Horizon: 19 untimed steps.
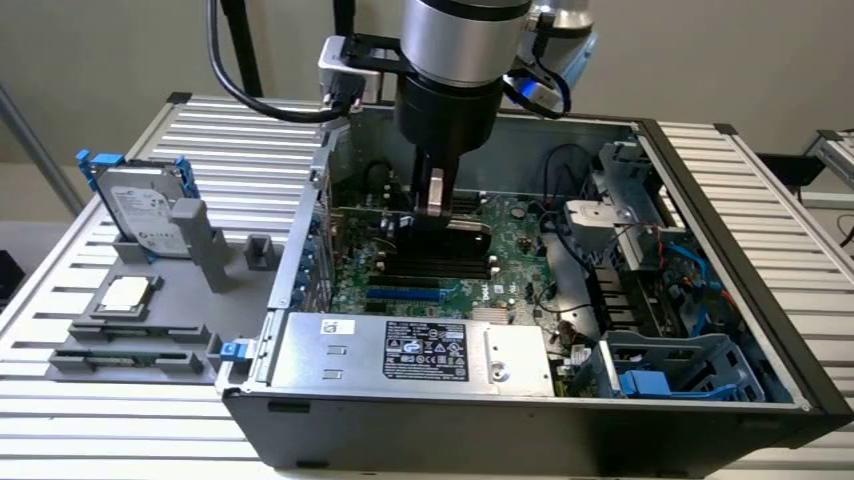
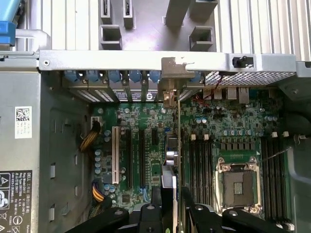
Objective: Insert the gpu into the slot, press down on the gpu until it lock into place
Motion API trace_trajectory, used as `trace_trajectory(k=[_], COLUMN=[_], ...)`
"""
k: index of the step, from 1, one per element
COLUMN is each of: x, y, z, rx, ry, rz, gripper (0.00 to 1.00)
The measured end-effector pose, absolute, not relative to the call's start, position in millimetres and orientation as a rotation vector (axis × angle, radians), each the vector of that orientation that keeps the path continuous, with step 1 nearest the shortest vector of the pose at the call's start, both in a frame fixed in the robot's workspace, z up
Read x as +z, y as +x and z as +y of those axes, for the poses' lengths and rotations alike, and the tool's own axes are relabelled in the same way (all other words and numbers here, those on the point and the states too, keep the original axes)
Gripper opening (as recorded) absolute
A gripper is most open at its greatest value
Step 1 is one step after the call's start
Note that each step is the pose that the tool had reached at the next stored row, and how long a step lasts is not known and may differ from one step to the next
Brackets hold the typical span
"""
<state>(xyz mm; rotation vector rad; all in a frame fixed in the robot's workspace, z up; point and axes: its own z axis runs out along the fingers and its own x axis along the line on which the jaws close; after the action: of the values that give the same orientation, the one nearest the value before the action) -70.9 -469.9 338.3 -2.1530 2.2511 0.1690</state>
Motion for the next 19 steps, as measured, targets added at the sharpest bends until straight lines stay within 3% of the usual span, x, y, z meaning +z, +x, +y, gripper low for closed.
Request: trace_trajectory(k=[19], x=[303.7], y=[-72.8], z=[-469.6], rx=[0.167], ry=[-2.154], rz=[2.247], gripper=[0.26])
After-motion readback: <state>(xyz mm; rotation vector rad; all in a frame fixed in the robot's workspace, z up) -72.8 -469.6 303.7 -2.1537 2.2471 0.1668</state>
